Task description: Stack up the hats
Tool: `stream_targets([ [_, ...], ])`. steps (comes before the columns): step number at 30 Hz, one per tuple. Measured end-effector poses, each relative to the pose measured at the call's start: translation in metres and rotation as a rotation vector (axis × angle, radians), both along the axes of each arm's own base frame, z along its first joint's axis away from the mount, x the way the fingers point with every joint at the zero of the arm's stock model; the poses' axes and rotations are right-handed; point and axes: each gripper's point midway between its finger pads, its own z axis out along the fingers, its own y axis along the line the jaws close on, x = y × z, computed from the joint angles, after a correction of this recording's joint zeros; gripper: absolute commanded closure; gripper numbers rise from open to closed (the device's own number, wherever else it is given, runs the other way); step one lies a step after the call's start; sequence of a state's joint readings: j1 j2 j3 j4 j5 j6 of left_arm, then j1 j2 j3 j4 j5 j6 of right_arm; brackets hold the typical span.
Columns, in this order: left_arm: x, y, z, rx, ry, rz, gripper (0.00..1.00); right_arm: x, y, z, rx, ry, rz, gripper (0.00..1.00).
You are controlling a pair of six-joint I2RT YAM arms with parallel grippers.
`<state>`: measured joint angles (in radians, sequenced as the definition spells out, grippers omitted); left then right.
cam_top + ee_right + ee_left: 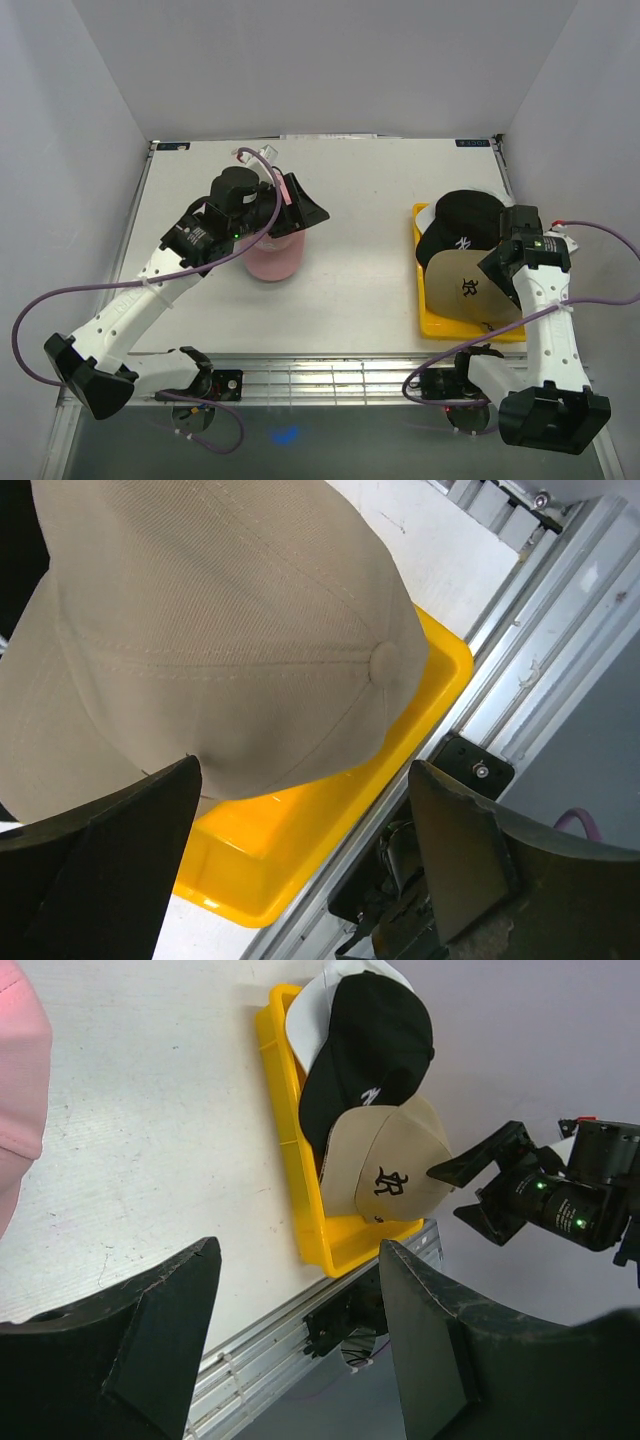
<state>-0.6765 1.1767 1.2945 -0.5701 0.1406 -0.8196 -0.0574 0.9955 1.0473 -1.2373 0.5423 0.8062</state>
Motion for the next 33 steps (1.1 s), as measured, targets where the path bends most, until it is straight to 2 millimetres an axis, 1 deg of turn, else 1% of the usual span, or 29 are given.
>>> stream_targets([
  [3, -0.001, -0.002, -0.001, 0.002, -0.003, -0.013, 0.25, 0.004, -0.003, -0.013, 0.035, -0.001, 0.0, 0.33],
  [4, -0.001, -0.002, -0.001, 0.003, -0.002, -0.016, 0.25, 0.006, -0.002, -0.016, 0.051, -0.004, 0.009, 0.48],
  [5, -0.001, -0.002, -0.002, 0.004, -0.002, -0.02, 0.25, 0.009, 0.0, -0.02, 0.065, -0.005, 0.023, 0.53],
  [6, -0.002, -0.003, -0.003, 0.005, 0.0, -0.023, 0.25, 0.012, 0.002, -0.021, 0.076, -0.012, 0.032, 0.59],
  [7, -0.002, -0.003, -0.005, 0.008, 0.003, -0.026, 0.25, 0.015, 0.003, -0.022, 0.087, -0.021, 0.04, 0.69],
  [9, -0.003, -0.003, -0.007, 0.012, 0.007, -0.032, 0.25, 0.02, 0.007, -0.021, 0.104, -0.039, 0.065, 0.8],
  [10, -0.003, -0.003, -0.007, 0.013, 0.007, -0.035, 0.25, 0.022, 0.008, -0.02, 0.11, -0.048, 0.075, 0.9],
  [11, -0.003, -0.003, -0.007, 0.014, 0.007, -0.037, 0.25, 0.023, 0.01, -0.02, 0.119, -0.056, 0.087, 0.92],
  [13, -0.004, -0.004, -0.008, 0.016, 0.006, -0.044, 0.25, 0.026, 0.015, -0.018, 0.139, -0.067, 0.113, 0.92],
  [16, -0.004, -0.006, -0.01, 0.017, 0.01, -0.055, 0.25, 0.032, 0.02, -0.006, 0.156, -0.097, 0.154, 0.92],
  [21, -0.007, -0.008, -0.022, 0.025, 0.033, -0.073, 0.25, 0.051, 0.028, 0.037, 0.174, -0.209, 0.237, 0.92],
  [25, -0.006, -0.014, -0.027, 0.019, 0.044, -0.097, 0.22, 0.06, 0.037, 0.071, 0.191, -0.282, 0.304, 0.92],
  [30, -0.01, -0.021, -0.033, 0.001, 0.061, -0.138, 0.18, 0.071, 0.056, 0.105, 0.253, -0.351, 0.424, 0.92],
  [33, -0.012, -0.024, -0.029, -0.02, 0.055, -0.157, 0.18, 0.079, 0.07, 0.124, 0.3, -0.399, 0.509, 0.92],
])
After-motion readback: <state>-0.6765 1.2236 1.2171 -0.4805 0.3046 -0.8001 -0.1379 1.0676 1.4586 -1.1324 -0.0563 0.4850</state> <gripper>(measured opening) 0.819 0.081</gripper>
